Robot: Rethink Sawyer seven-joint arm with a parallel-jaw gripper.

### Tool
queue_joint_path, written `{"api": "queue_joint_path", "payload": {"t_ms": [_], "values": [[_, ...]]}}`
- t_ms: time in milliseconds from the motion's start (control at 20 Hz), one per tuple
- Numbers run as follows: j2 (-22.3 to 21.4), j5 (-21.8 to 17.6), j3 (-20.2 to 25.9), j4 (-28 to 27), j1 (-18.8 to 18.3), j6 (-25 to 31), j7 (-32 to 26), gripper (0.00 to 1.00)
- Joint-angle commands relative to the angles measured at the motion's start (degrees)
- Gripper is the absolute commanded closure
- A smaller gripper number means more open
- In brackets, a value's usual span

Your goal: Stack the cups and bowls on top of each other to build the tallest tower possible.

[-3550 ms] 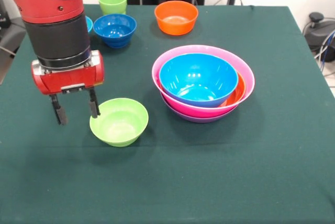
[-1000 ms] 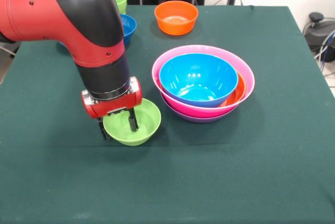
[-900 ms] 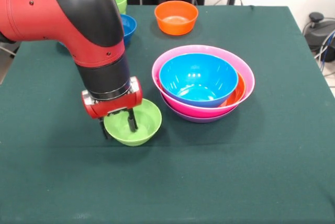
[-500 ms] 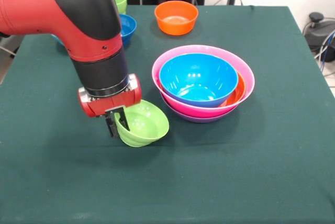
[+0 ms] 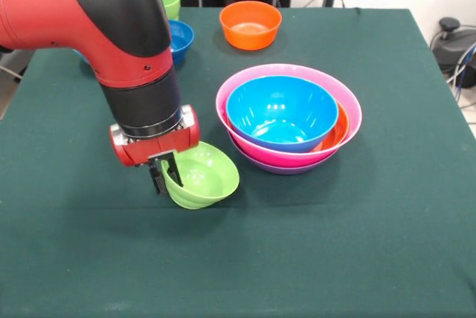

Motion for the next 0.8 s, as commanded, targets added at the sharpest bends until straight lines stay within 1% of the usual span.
{"api": "queue_joint_path", "payload": {"t_ms": [50, 100, 200, 250, 350, 550, 800], "values": [[1.1, -2.6, -4.2, -0.2, 1.8, -1.1, -0.1, 1.0], [-1.6, -1.6, -4.4, 1.6, 1.8, 1.0, 0.4, 1.0], [-7.6, 2.0, -4.2, 6.2, 1.2, 6.2, 2.1, 1.0], [-9.8, 3.9, -4.0, 7.9, 0.7, 8.5, 2.8, 1.0], [-12.8, 7.1, -3.6, 10.4, -0.2, 11.9, 4.1, 1.0], [-17.6, 10.8, -4.4, 13.4, -0.8, 15.7, 5.2, 1.0], [-19.8, 12.8, -5.2, 12.6, -1.1, 19.7, 3.7, 1.0]]}}
